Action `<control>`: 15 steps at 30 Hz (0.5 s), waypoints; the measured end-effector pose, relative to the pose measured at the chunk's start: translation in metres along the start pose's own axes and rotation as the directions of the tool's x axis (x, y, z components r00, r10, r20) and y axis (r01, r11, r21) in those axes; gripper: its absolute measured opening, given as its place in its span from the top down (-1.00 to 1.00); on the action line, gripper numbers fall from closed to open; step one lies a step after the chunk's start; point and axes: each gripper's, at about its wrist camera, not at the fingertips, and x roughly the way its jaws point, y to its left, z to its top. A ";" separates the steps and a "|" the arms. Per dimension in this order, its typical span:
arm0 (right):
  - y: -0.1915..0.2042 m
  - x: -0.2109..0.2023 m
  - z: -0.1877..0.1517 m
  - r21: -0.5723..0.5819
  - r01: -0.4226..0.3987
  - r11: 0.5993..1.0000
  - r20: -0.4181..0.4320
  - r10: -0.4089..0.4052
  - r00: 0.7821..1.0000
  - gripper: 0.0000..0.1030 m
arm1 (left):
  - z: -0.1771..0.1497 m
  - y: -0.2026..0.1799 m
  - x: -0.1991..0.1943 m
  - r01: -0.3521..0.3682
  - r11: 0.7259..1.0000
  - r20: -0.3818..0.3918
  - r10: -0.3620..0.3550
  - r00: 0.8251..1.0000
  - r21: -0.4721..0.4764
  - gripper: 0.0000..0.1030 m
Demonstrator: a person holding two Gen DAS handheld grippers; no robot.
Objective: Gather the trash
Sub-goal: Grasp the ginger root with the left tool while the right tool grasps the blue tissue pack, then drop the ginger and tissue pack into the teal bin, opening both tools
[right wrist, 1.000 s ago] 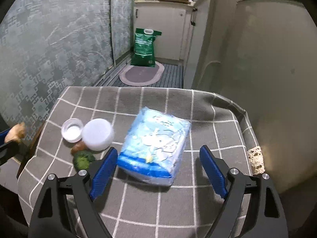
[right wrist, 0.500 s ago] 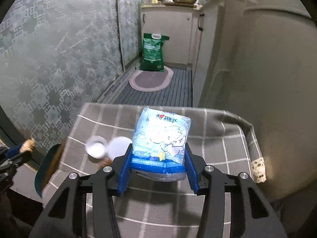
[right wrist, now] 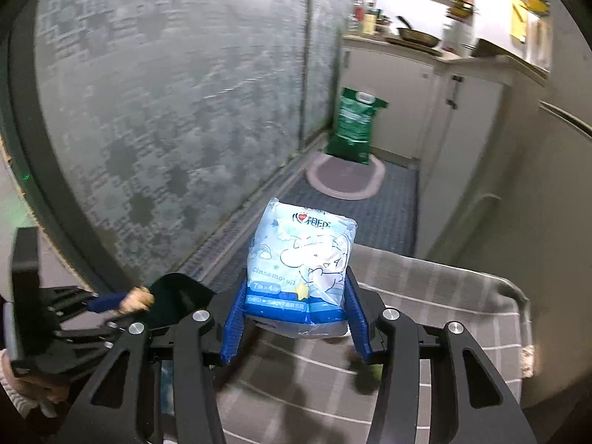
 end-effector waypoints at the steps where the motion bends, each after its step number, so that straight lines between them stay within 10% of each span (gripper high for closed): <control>1: 0.005 0.002 0.001 -0.005 -0.010 1.000 -0.004 0.010 1.000 0.06 | -0.004 0.003 0.003 -0.005 1.000 -0.010 0.005 1.000 0.001 0.39; 15: 0.082 0.041 -0.004 -0.069 -0.158 0.985 -0.120 0.149 0.981 0.06 | -0.053 0.029 0.046 -0.022 0.999 -0.176 0.028 0.984 0.032 0.39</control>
